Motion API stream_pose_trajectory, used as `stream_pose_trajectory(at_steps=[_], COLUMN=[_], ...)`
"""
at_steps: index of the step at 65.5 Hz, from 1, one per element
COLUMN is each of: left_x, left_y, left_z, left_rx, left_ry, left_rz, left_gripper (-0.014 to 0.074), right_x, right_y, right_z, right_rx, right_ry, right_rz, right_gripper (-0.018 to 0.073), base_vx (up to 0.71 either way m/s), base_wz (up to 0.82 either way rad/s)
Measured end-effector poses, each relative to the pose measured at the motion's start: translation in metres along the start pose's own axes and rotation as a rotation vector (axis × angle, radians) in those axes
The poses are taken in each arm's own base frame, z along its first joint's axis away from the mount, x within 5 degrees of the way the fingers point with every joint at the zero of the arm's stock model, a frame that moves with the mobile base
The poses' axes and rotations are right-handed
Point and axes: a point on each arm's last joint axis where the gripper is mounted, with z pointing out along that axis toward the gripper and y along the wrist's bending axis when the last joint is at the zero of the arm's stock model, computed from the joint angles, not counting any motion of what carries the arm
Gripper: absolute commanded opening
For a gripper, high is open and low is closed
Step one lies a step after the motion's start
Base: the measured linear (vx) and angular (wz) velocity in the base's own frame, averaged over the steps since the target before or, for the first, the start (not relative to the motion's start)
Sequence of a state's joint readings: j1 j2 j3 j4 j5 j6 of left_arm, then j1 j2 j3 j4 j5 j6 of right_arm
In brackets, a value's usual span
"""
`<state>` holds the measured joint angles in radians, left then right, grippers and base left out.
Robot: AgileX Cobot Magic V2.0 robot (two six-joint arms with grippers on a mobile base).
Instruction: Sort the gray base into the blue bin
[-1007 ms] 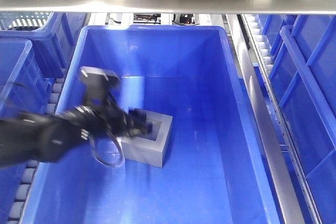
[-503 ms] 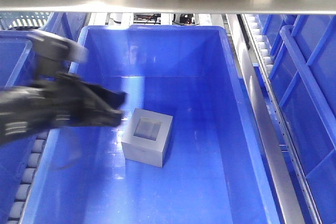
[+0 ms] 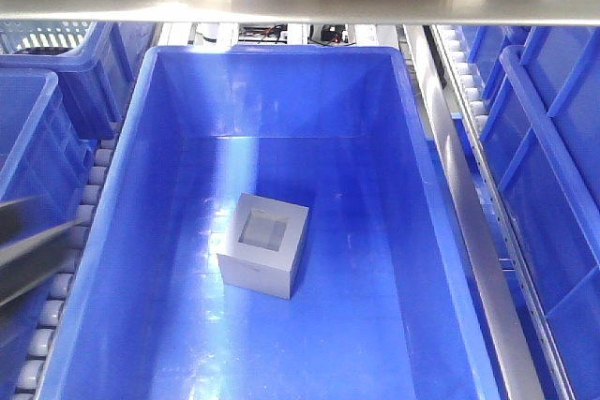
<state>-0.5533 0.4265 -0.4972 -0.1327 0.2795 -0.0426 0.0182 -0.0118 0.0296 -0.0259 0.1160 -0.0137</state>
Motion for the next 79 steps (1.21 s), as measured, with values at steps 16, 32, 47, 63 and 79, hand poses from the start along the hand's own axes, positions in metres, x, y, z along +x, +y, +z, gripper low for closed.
stream_pose_trajectory(at_steps=[16, 32, 47, 63, 79], left_x=[0.033, 0.039, 0.039, 0.042, 0.043], left_y=[0.003, 0.004, 0.004, 0.004, 0.004], left_z=[-0.04, -0.05, -0.05, -0.05, -0.05], left_rx=[0.021, 0.028, 0.027, 0.026, 0.02], left_ry=[-0.078, -0.089, -0.088, -0.055, -0.043], left_rz=[0.009, 0.012, 0.012, 0.013, 0.023], left_gripper=[0.0398, 0.0398, 0.0398, 0.0343, 0.0026], right_x=[0.0, 0.0, 0.0, 0.0, 0.0], right_y=[0.0, 0.0, 0.0, 0.0, 0.0], right_z=[0.0, 0.0, 0.0, 0.0, 0.0], right_rx=[0.0, 0.0, 0.0, 0.0, 0.0], right_ry=[0.0, 0.0, 0.0, 0.0, 0.0], right_rz=[0.0, 0.0, 0.0, 0.0, 0.0], right_gripper=[-0.0009, -0.0009, -0.0009, -0.0009, -0.0009], base_vx=[0.0, 0.0, 0.0, 0.0, 0.0], base_wz=[0.0, 0.0, 0.0, 0.0, 0.0])
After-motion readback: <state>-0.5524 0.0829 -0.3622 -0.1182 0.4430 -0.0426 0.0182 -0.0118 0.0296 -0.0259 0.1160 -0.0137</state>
